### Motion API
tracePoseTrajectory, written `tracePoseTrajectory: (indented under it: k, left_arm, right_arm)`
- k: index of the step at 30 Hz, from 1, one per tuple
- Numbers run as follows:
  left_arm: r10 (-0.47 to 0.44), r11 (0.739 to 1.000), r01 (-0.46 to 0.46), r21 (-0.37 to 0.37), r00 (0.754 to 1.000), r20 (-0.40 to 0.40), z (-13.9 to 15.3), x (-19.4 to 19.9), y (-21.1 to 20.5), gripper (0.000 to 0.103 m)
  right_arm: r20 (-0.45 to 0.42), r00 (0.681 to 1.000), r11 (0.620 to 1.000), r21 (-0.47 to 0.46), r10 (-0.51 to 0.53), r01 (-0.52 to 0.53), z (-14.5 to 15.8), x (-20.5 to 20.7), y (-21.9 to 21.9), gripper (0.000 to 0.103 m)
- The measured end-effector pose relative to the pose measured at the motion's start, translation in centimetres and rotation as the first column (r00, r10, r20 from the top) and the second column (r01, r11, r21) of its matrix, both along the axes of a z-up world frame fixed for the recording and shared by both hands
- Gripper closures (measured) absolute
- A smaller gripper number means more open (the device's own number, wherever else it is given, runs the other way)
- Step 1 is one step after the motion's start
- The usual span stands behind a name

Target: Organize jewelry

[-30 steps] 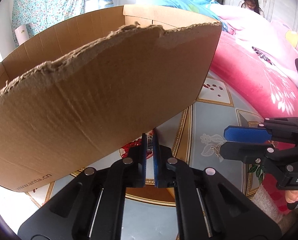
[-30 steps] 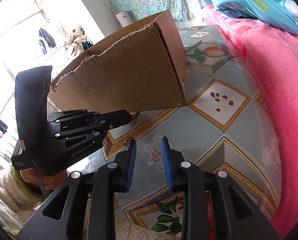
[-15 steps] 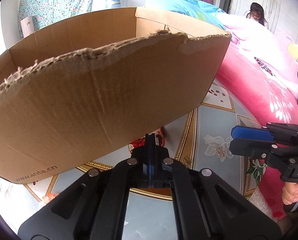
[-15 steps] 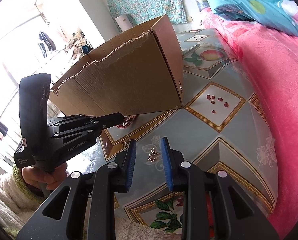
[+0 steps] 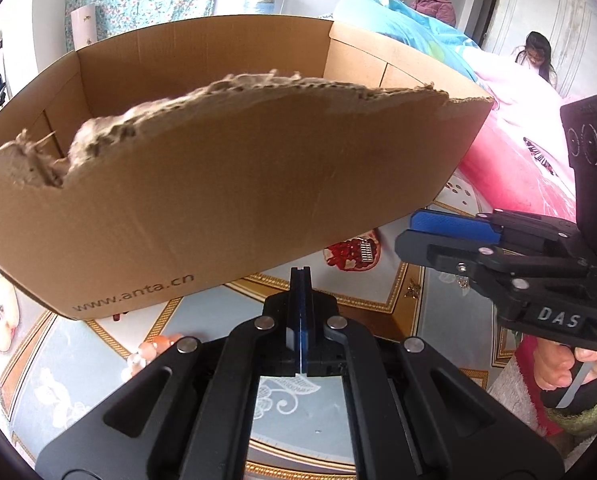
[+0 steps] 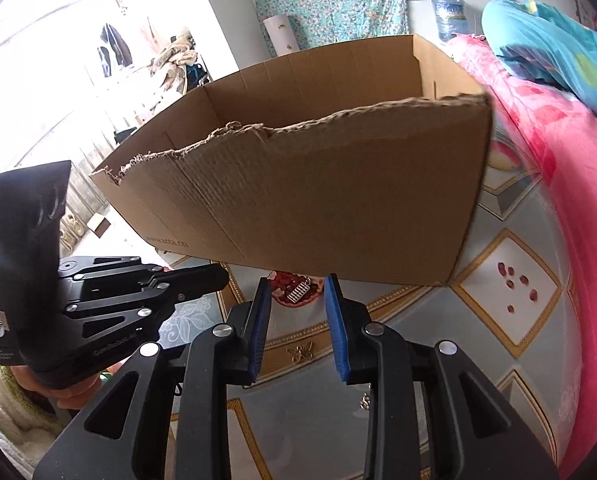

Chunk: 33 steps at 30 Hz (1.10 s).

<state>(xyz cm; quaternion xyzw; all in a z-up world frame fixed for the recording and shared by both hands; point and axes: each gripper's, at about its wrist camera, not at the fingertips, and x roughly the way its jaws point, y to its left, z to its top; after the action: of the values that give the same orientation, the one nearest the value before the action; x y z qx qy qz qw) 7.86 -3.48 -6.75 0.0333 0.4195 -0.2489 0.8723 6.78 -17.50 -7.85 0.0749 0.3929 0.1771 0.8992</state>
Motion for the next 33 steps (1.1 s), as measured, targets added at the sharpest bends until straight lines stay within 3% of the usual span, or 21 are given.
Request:
tracePoseTrajectory:
  k: [6, 13, 30, 33]
  left_arm:
    - [-0.008, 1.000, 0.008, -0.014, 1.000, 0.012, 0.1, -0.6, 1.2, 0.103]
    - [-0.019, 0.999, 0.020, -0.025, 0.999, 0.047, 0.5, -1.3, 2.1, 0.103]
    - [-0.022, 0.999, 0.023, -0.037, 0.998, 0.052, 0.8, -2.6, 3.0, 0.102]
    - [-0.041, 0.998, 0.043, -0.038, 0.998, 0.054, 0.8, -3.3, 2.7, 0.097]
  right_arm:
    - [-0.028, 0.999, 0.995, -0.102, -0.024, 0.021, -0.8, 1.4, 2.4, 0.080]
    - [-0.028, 0.996, 0.978, -0.196, -0.080, 0.073, -1.0, 1.6, 3.8, 0.097]
    - [-0.143, 0.988, 0.976, -0.201, 0.056, -0.084, -0.2, -0.9, 5.9, 0.098]
    - [-0.154, 0.987, 0.981, -0.179, 0.050, -0.077, -0.1, -1.5, 5.2, 0.098]
